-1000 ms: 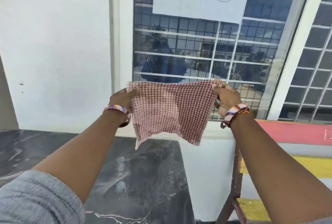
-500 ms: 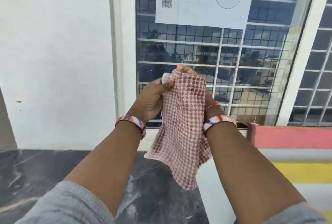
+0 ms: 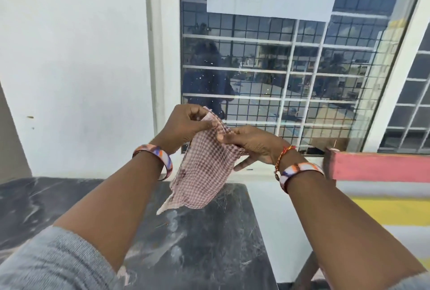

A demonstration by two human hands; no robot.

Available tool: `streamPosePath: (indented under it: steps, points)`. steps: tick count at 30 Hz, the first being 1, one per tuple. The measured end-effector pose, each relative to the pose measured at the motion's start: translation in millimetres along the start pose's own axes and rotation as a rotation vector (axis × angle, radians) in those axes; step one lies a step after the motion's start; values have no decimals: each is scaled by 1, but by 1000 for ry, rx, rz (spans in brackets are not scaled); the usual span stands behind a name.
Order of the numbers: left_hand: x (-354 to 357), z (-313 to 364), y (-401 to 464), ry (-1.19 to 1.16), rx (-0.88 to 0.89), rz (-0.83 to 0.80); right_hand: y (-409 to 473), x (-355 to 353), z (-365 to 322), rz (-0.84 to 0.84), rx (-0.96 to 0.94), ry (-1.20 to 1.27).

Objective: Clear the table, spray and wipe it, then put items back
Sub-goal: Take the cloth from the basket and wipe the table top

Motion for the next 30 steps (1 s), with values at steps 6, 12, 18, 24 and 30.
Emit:
streamPosePath:
  steps: [6,12,18,24,30]
  points:
    - [-21,-59,-23,130,-185,-56,6,13,40,-31,109,141]
    - [-39,-85,-16,202,-222,14,33,-6,25,395,75,109]
    - [-18,-97,-8,258,-250,-263,38,-30,31,547,69,-52]
    - [-20,-199,-76,317,-548,-571,19,60,157,-269,502,-540]
    - [-96,-283,-109,719,-668,-486,75,125,170,59,130,-553]
Point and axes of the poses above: each hand's wrist, its own y-axis towards the middle knuckle, its own x-axis out of the palm, z = x × y, the point moved 10 cm from there along y, towards the middle knuckle, and after that the axes turned 12 degrees about -y, right-handed, at the moved point
